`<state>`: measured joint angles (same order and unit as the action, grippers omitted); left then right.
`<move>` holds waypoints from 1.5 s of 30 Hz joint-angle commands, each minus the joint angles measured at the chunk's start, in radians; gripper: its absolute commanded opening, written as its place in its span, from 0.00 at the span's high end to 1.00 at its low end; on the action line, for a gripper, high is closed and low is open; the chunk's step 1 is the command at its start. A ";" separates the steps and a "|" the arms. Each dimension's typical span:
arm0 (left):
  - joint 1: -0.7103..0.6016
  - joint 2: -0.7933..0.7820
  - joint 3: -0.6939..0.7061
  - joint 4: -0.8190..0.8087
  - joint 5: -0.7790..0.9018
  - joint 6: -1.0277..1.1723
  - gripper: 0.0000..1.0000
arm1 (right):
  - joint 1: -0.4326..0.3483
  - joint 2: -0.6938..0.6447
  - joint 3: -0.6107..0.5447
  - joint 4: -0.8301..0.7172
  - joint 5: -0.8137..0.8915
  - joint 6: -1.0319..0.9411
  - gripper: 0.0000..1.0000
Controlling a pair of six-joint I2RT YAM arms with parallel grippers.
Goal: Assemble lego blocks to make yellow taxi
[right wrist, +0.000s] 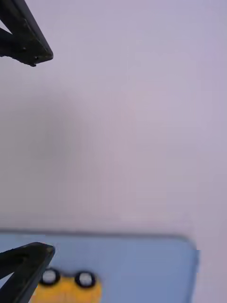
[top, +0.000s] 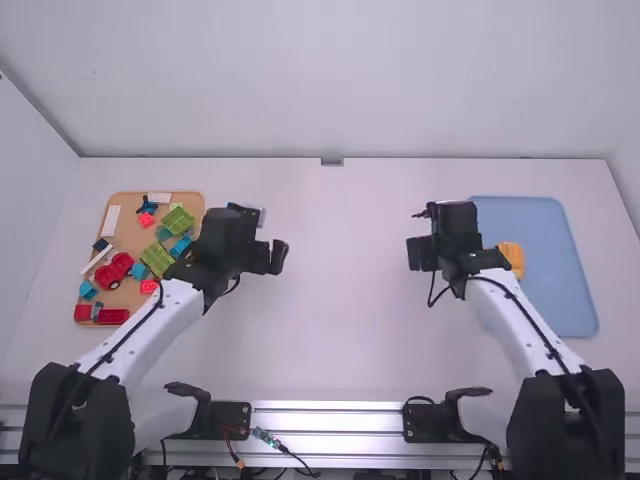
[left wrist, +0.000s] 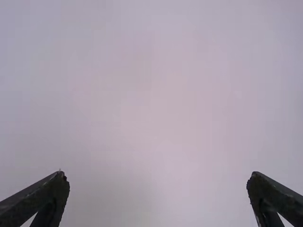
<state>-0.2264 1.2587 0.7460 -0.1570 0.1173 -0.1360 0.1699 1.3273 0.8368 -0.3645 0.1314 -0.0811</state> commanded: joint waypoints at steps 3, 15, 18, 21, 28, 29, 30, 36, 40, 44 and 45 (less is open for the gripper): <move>-0.039 -0.016 0.027 -0.059 -0.103 -0.072 0.01 | 0.117 -0.015 0.021 -0.037 -0.034 0.006 0.01; 0.026 -0.081 -0.037 -0.017 -0.117 -0.001 0.07 | 0.170 -0.080 -0.043 0.036 -0.094 0.066 0.07; 0.061 -0.117 -0.072 0.018 -0.117 0.034 0.11 | 0.135 -0.116 -0.078 0.071 -0.130 0.081 0.11; 0.106 -0.162 -0.117 0.063 -0.117 0.079 0.15 | 0.091 -0.160 -0.122 0.115 -0.131 0.081 0.15; 0.226 -0.301 -0.256 0.157 -0.117 0.136 0.29 | -0.047 -0.297 -0.260 0.253 -0.131 0.081 0.29; 0.226 -0.323 -0.279 0.157 -0.117 0.136 0.32 | -0.069 -0.320 -0.282 0.275 -0.131 0.081 0.31; 0.226 -0.335 -0.290 0.157 -0.117 0.136 0.33 | -0.081 -0.331 -0.294 0.287 -0.131 0.081 0.33; 0.226 -0.482 -0.438 0.157 -0.117 0.136 0.48 | -0.170 -0.478 -0.440 0.364 -0.131 0.081 0.47; 0.226 -0.572 -0.528 0.157 -0.117 0.136 0.57 | -0.170 -0.568 -0.530 0.364 -0.131 0.081 0.56; 0.226 -0.667 -0.622 0.157 -0.117 0.136 0.66 | -0.170 -0.663 -0.625 0.364 -0.131 0.081 0.66; 0.226 -0.691 -0.647 0.157 -0.117 0.136 0.68 | -0.170 -0.688 -0.650 0.364 -0.131 0.081 0.68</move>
<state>-0.0010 0.6022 0.1333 -0.0017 0.0021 -0.0059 -0.0021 0.6739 0.2211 -0.0025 0.0040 -0.0036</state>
